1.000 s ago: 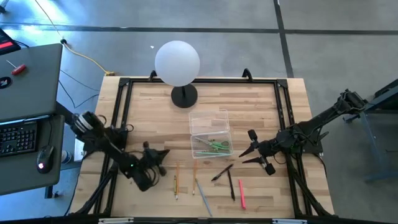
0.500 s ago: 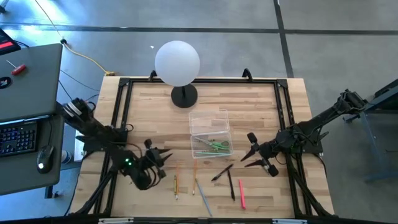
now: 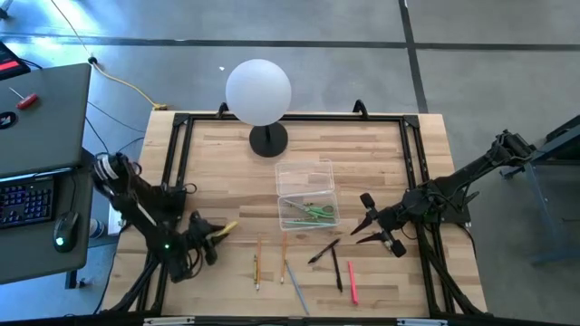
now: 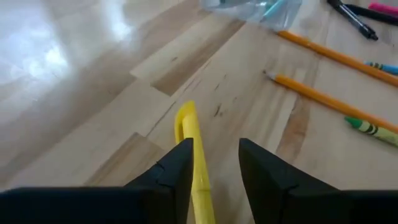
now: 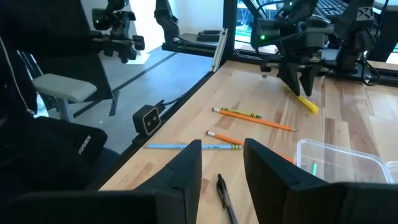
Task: Pick & place school supplies into a supply box
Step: Put the light green crayon into the transparent supply box
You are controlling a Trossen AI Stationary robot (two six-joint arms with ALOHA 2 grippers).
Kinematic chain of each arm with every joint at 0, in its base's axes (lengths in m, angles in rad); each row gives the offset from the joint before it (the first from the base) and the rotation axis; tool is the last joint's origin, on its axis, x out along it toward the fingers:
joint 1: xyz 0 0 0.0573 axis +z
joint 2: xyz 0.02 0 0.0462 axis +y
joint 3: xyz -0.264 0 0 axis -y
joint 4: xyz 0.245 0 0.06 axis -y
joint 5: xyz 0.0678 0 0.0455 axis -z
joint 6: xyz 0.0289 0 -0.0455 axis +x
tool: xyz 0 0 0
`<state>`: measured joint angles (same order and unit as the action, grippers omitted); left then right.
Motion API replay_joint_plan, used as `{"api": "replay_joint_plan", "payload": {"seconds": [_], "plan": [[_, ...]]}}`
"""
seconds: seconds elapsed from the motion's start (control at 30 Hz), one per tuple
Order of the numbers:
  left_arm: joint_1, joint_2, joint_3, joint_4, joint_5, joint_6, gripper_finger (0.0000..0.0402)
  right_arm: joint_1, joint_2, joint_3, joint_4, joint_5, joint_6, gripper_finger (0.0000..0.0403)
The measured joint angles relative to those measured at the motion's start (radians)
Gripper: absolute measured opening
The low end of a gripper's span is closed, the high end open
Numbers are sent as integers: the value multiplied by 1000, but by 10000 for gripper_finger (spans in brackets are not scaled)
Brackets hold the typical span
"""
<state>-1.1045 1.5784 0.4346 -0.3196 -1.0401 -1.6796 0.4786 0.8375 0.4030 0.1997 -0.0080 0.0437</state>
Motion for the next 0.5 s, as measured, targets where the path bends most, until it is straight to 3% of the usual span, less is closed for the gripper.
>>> {"api": "replay_joint_plan", "payload": {"seconds": [0.17,0.5], "plan": [[-3,131,-5,59,-3,-11,141,0,0,0,8,0,-1,99],[-3,373,15,171,-224,-99,130,0,0,0,25,1,-50,99]]}}
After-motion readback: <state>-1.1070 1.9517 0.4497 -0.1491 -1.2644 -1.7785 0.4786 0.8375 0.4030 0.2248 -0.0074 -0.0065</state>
